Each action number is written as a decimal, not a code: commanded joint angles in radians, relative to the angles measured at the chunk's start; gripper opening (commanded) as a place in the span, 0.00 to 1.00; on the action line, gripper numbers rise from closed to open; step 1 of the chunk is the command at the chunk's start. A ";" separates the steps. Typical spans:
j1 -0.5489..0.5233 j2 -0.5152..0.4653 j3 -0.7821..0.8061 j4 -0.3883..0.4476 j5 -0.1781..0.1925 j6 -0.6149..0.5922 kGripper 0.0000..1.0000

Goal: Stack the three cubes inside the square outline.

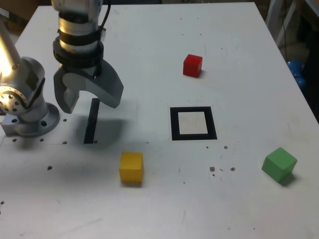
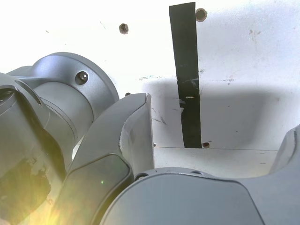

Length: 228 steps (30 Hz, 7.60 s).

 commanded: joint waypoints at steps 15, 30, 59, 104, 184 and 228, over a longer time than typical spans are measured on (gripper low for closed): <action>-0.002 0.007 0.002 -0.005 0.001 0.001 1.00; 0.005 0.022 -0.024 -0.004 0.005 -0.004 1.00; 0.207 0.330 -0.496 0.077 0.083 0.344 0.99; 0.434 0.744 -0.929 0.063 0.177 0.638 0.52; 0.000 0.600 -0.660 -0.009 0.000 -0.060 0.86; -0.422 0.314 -0.452 0.121 -0.065 -0.444 0.99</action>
